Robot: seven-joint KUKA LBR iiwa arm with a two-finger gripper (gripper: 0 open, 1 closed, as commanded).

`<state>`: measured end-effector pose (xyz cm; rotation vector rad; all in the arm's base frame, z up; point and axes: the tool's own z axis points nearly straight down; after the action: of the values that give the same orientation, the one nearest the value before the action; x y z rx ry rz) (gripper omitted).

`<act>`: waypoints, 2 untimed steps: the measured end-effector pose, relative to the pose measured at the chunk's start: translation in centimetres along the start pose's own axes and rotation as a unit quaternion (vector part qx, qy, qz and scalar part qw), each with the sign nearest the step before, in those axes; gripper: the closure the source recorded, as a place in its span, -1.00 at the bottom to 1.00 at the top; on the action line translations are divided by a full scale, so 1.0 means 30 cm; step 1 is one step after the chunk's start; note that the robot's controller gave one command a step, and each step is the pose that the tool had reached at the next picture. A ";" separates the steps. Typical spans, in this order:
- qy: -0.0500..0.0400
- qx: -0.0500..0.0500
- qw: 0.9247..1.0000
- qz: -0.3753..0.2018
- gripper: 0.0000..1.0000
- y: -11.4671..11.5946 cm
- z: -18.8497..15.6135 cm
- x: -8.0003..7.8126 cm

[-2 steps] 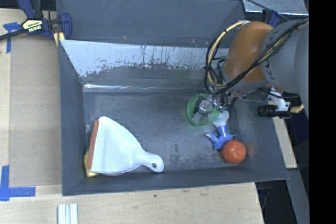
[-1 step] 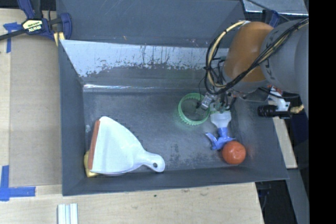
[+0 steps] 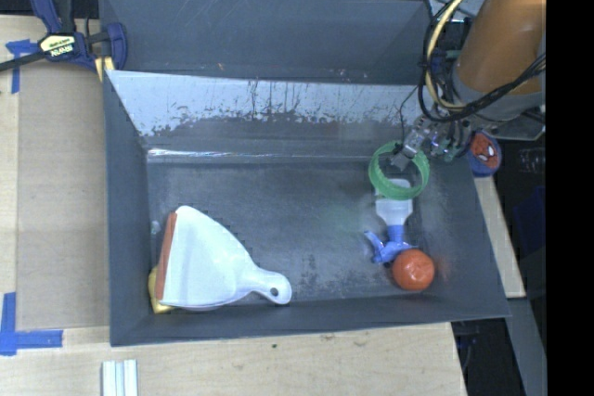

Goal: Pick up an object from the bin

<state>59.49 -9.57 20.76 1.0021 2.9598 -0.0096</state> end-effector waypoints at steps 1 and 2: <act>-0.002 0.001 1.000 -0.007 1.00 -0.196 -0.032 0.005; -0.005 -0.001 0.998 0.064 1.00 -0.106 0.286 0.043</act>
Offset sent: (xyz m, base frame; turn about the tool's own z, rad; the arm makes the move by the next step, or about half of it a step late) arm -0.0356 -0.0407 0.0081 -0.0194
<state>56.67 -11.40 12.17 1.1848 2.8805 -0.0102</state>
